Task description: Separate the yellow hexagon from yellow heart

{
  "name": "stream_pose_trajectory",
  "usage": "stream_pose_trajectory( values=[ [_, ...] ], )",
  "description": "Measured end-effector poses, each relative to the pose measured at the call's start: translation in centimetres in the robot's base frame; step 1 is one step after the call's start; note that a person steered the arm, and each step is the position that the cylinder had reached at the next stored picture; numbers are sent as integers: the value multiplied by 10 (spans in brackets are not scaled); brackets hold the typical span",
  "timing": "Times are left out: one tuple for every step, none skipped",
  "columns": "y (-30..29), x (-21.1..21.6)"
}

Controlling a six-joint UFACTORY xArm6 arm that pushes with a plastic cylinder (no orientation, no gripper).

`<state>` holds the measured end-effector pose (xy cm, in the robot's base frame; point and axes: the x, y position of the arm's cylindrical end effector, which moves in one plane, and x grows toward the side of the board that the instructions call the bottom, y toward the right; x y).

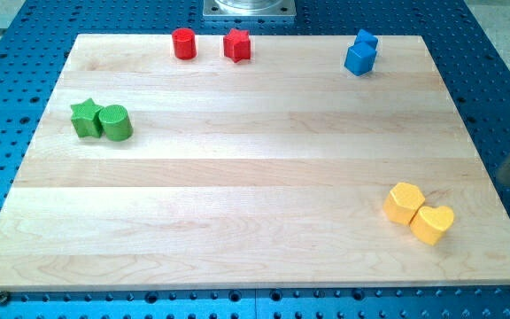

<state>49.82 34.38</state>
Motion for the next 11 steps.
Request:
stream_pose_trajectory(
  values=[
    [-16, 43],
    [-81, 88],
    [-120, 65],
    [-138, 57],
    [-187, 55],
    [-190, -9],
    [-191, -66],
    [-285, -104],
    [-276, -99],
    [-262, -57],
    [-190, -75]
  ],
)
